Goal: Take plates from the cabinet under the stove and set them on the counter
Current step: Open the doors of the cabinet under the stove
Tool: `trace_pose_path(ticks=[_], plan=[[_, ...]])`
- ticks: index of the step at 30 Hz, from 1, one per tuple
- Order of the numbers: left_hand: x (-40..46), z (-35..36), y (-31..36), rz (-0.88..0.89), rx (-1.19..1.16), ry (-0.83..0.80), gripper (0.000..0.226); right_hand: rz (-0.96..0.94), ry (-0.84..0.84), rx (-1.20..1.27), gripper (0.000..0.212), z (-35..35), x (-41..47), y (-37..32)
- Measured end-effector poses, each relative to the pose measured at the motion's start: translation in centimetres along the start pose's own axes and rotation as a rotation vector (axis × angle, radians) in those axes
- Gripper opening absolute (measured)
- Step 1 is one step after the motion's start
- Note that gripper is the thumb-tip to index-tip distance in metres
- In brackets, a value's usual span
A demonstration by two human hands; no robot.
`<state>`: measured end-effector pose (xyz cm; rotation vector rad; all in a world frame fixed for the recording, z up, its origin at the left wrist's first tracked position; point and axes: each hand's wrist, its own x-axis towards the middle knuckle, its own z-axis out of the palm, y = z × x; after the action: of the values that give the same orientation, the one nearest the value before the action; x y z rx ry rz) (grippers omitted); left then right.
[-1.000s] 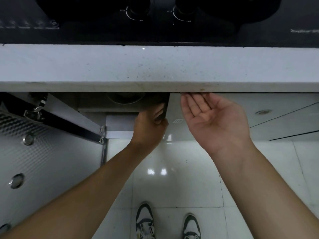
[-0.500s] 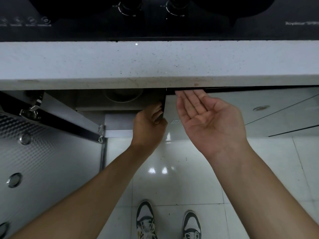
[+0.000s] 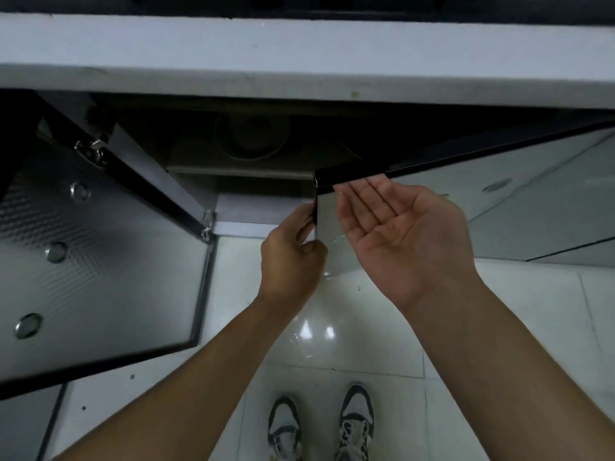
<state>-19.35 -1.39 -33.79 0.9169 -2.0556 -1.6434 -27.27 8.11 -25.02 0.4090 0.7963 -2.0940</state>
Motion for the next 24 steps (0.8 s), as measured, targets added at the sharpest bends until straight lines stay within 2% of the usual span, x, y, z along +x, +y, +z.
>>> trace_pose_path(ticks=[5, 11, 15, 24], plan=[[-4.3, 0.9, -0.6, -0.007, 0.029, -0.02, 0.06, -0.019, 0.035, 0.011, 0.028, -1.9, -2.9, 0.7], [-9.4, 2.1, -0.8, -0.025, 0.004, -0.026, 0.057, -0.072, 0.107, -0.013, 0.042, -4.0, -6.4, 1.2], [-12.2, 3.5, -0.7, -0.029, 0.029, -0.033, 0.061, -0.041, 0.143, 0.0, 0.035, -5.7, -8.9, 0.4], [-19.7, 8.4, 0.1, -0.061, 0.012, -0.032, 0.055, 0.032, 0.089, -0.176, 0.041, -11.5, -14.3, -3.5]])
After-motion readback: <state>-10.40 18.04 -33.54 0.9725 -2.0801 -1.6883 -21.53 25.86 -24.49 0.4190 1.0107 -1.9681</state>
